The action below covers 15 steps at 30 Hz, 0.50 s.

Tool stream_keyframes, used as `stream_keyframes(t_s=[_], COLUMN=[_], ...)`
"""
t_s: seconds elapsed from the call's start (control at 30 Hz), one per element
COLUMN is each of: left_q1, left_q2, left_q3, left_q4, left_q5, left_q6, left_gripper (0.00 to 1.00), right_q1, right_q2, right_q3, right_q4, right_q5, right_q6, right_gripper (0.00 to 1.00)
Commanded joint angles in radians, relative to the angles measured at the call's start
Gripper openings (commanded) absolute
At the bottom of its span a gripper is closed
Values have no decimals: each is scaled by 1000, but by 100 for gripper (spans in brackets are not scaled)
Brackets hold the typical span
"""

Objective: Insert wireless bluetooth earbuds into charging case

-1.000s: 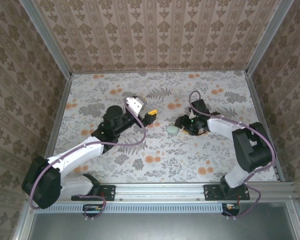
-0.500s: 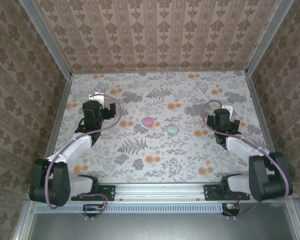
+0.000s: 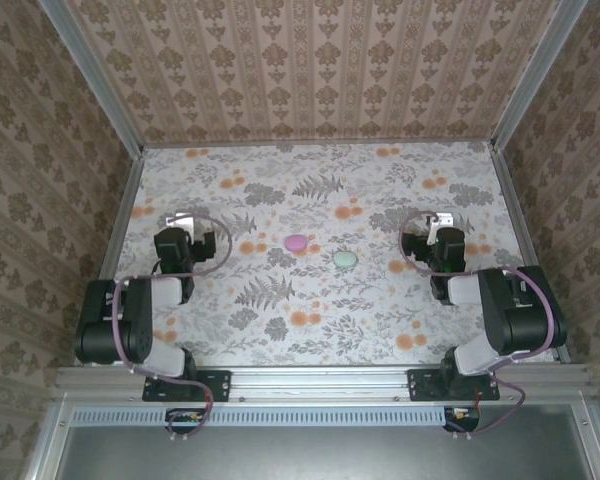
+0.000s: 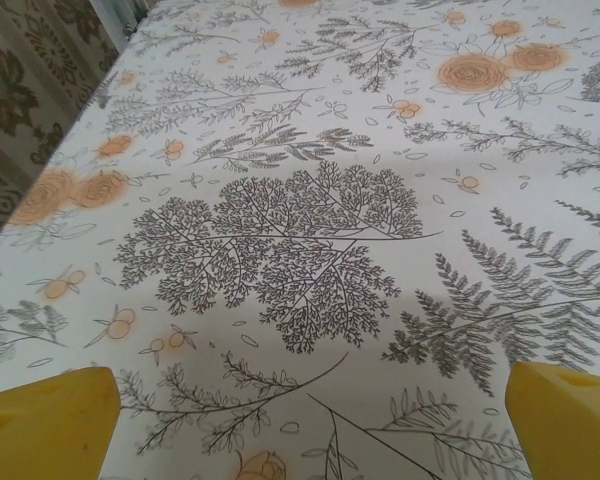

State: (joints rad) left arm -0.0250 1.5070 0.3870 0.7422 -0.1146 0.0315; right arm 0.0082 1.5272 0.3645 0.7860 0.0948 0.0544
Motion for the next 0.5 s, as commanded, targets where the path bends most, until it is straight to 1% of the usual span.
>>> stream_keyframes(t_s=[0.0,0.03,0.07,0.13,0.27,0.47], left_q1=[23,13,4,4,-2,-1], left_q2=[19,37,26,33,28,30], left_q3=[21,12,20,17,16,14], left_q4=[89,137,97,120,112,114], left_q5=[106,88,70,67,41,44], left_q6=[-1,17,15,18,12,11], left_gripper=[100,100,100,100,100,100], right_q1=[16,18,19,21,28,26], right_q2=[2,2,2,2,2,5], right_q3=[28,27,27,27,33,38], right_q4=[93,96,96,97,88,80], right_q5=[65,71,74,72,58,55], right_q6=[6,6,4,3,-11,-11], right_gripper=[100,100,100,100,100,100])
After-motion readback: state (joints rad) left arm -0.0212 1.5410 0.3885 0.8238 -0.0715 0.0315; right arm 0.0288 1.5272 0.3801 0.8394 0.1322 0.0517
